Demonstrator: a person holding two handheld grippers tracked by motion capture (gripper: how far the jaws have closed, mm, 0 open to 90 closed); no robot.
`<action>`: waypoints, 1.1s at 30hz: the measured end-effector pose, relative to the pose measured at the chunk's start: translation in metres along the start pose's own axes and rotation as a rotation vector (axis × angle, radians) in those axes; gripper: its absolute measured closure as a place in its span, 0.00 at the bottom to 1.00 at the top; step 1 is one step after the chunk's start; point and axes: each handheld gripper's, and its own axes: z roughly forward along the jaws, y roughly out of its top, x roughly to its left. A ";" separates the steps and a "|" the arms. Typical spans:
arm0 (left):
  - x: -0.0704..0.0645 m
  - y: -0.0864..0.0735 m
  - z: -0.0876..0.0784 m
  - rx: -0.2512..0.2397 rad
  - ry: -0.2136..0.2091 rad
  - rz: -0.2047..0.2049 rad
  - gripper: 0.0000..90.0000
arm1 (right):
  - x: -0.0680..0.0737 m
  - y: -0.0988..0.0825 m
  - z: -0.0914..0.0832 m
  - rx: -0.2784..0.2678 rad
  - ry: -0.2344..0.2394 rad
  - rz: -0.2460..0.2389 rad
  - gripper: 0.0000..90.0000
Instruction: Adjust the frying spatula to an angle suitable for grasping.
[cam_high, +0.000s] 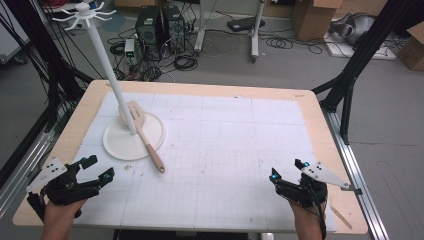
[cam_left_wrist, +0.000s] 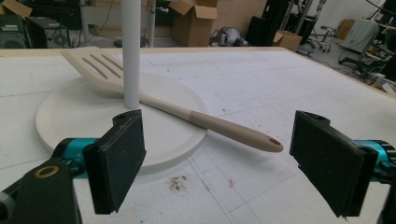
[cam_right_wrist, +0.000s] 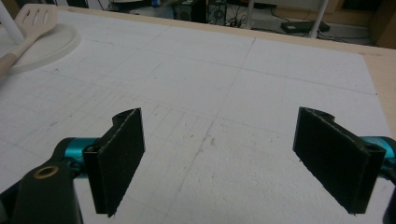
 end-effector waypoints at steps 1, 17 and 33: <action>0.000 0.000 0.001 0.000 0.000 -0.001 0.21 | 0.000 0.000 0.000 -0.001 0.000 0.000 0.17; -0.006 -0.002 0.015 0.066 -0.032 -0.005 0.32 | -0.004 -0.002 0.005 0.009 0.013 0.008 0.17; -0.019 -0.005 0.042 0.198 -0.132 0.065 0.74 | 0.001 -0.001 -0.004 0.006 -0.006 -0.008 0.18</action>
